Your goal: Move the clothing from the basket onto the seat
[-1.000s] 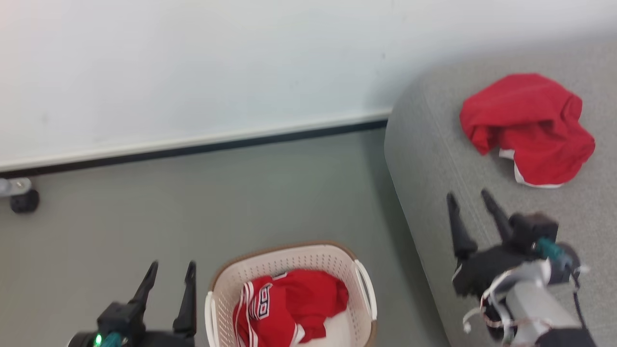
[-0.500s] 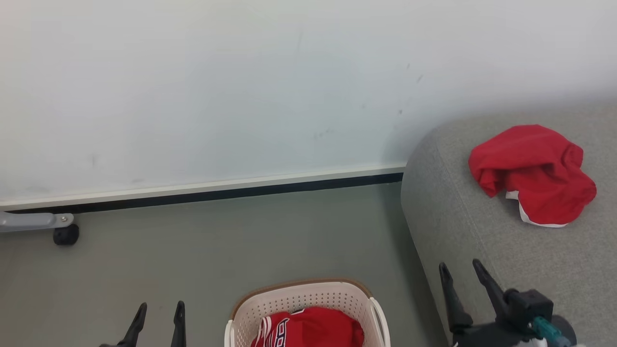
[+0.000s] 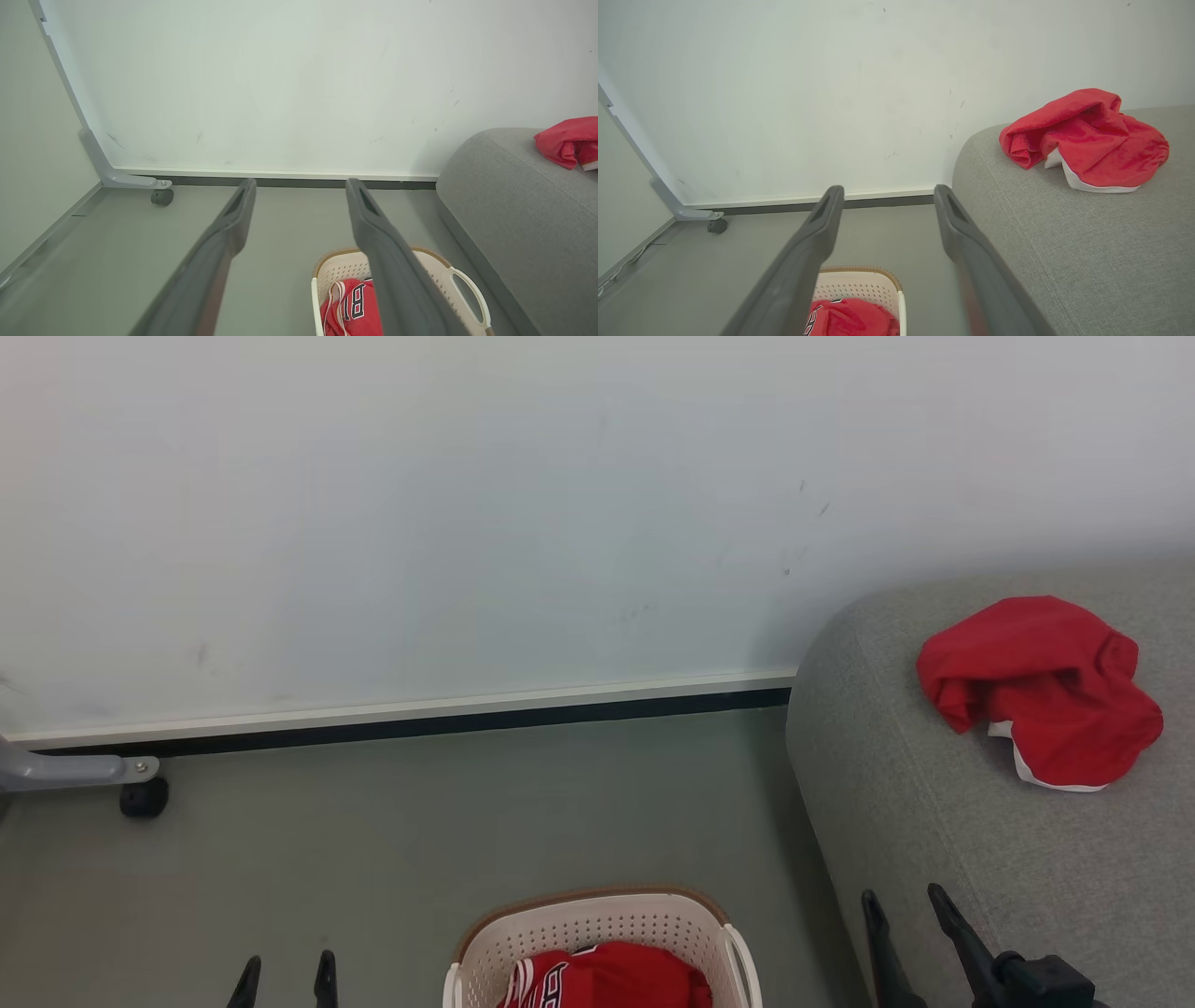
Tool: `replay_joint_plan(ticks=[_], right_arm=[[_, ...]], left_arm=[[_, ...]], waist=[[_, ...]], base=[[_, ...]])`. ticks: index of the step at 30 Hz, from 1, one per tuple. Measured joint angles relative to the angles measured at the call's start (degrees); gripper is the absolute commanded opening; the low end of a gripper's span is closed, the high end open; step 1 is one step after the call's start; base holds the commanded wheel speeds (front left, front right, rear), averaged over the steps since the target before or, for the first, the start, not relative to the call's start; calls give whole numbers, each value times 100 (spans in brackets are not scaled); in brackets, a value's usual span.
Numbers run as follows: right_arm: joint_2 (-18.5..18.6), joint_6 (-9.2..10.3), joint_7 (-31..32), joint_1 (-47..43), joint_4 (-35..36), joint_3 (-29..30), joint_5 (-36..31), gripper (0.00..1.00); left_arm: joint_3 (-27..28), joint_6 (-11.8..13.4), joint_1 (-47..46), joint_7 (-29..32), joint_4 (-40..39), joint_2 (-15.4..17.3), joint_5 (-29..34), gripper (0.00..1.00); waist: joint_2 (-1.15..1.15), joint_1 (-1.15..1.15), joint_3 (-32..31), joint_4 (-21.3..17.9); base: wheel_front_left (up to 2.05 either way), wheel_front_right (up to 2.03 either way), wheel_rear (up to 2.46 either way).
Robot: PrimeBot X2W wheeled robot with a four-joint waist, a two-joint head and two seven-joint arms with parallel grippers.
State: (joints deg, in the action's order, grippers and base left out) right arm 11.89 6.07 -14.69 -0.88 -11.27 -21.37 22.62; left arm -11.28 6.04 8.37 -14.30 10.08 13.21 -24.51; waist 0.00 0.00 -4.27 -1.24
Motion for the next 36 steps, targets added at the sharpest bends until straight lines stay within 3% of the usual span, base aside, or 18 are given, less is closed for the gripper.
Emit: replay_joint_plan(ticks=[36], right_arm=[[2, 58, 0, -335, 665, 358, -172, 100]], left_arm=[[68, -2, 157, 0, -318, -32, 135, 100]], waist=[[0, 1, 190, 7]], base=[[0, 0, 0]])
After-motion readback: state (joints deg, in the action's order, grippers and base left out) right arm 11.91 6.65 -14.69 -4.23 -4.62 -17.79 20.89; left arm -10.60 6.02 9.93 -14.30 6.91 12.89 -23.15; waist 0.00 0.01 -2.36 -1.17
